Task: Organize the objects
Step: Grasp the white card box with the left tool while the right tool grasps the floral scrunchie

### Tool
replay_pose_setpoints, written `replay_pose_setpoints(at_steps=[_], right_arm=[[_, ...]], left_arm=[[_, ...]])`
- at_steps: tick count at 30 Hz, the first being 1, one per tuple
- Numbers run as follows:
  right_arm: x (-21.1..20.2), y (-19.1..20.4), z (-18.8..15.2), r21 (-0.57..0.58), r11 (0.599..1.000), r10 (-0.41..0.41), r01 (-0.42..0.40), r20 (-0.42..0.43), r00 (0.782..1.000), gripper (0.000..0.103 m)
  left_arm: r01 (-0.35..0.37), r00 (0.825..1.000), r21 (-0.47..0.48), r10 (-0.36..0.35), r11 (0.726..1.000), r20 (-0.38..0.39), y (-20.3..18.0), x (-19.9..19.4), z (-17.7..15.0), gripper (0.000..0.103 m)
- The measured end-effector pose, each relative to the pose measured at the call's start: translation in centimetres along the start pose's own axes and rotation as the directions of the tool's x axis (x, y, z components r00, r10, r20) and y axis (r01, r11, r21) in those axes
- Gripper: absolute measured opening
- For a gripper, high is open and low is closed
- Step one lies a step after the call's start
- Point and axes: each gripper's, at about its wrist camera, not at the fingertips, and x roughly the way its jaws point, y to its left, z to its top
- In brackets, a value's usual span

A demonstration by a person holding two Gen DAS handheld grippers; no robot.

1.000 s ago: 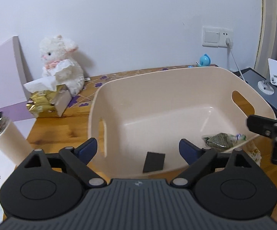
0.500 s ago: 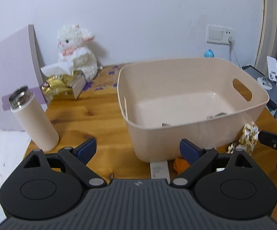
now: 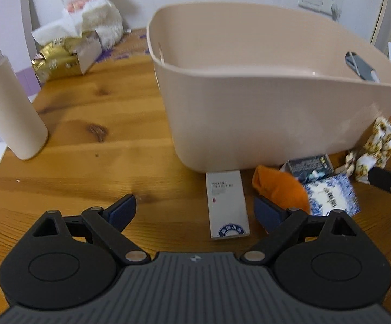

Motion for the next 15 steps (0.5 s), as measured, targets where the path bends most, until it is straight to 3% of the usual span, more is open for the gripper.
replay_pose_setpoints(at_steps=[5, 8, 11, 15], right_arm=[[1.6, -0.1, 0.1, 0.038, 0.999, 0.006, -0.005, -0.009, 1.0, 0.099], [2.4, 0.0, 0.3, 0.046, 0.999, 0.02, -0.019, -0.02, 1.0, 0.087], [2.6, 0.2, 0.3, 0.045, 0.999, 0.024, -0.023, -0.025, 0.999, 0.072], [2.3, 0.5, 0.1, 0.033, 0.998, 0.047, -0.046, -0.027, 0.999, 0.04]], left_arm=[[0.006, 1.0, 0.0, -0.006, 1.0, -0.03, 0.1, 1.2, -0.2, 0.093], [0.008, 1.0, 0.005, -0.007, 1.0, -0.023, 0.0, 1.5, -0.3, 0.092], [0.028, 0.999, -0.001, -0.028, 1.0, -0.016, 0.2, 1.3, -0.4, 0.08], [0.045, 0.999, 0.015, -0.045, 0.999, 0.0, 0.0, 0.8, -0.6, 0.063]])
